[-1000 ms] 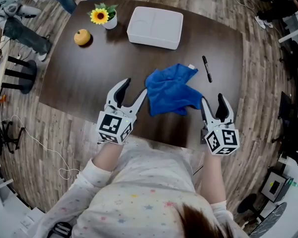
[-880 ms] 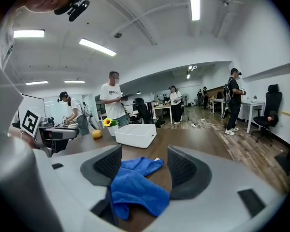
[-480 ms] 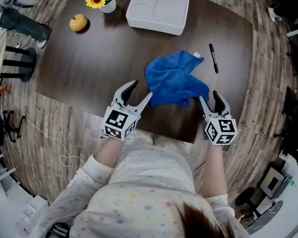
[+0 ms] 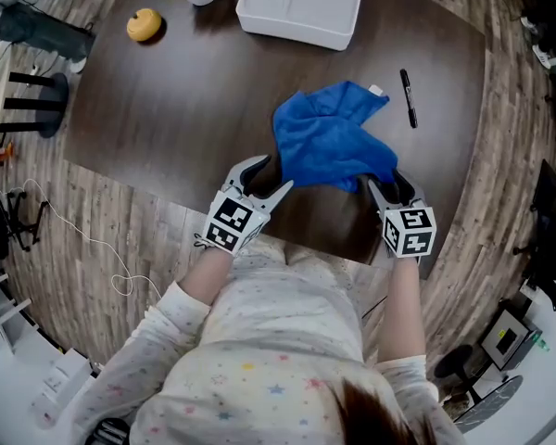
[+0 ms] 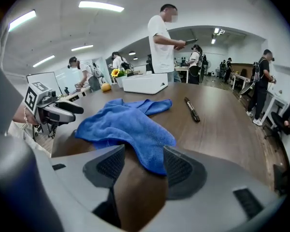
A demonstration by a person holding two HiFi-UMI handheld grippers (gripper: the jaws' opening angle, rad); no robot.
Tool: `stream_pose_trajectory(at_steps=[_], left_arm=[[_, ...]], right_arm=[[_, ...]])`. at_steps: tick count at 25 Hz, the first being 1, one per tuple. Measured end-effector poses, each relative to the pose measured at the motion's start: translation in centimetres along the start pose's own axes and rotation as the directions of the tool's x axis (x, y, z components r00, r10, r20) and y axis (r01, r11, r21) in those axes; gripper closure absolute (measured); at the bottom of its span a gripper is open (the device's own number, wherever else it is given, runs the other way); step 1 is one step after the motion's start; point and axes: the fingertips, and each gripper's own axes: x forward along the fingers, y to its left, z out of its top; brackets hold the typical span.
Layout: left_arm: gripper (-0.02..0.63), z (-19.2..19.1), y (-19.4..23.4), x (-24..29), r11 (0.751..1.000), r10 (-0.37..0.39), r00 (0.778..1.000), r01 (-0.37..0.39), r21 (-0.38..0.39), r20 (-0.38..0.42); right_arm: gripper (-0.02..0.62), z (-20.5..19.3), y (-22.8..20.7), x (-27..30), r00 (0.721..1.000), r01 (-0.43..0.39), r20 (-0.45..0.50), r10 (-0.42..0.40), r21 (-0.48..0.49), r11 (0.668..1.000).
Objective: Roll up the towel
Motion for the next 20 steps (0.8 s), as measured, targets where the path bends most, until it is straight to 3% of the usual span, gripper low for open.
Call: stream_pose_trajectory(at_steps=[7,13,17,20], left_arm=[[0.374,-2.1,-1.2,0.8,0.996,-0.028,0.993,0.037,0.076,-0.115],[0.376,-5.5,-1.8,1.4,0.993,0.004,0.962,0.029,0.118,-0.273],[0.380,-5.9,-1.7,1.5,0.995,0.007,0.962,0.021,0.099,-0.272],[0.386,-5.7,-1.6,1.6,0.991,0.015,0.960,0.022,0.128,-0.280]], right_arm=[[0.356,-0.4,-0.6,0.4,1.000,0.016,-0.027,-0.016,-0.027,1.000],[0.367,-1.0,0.1,1.1,0.998,0.000,-0.057,-0.002,-0.035,0.999],[0.371,-1.4,0.3,1.2,0.998,0.005,-0.068,-0.008,-0.046,0.999],[0.391,-1.5,0.1,1.2,0.997,0.021,-0.077,-0.025,-0.056,0.998]])
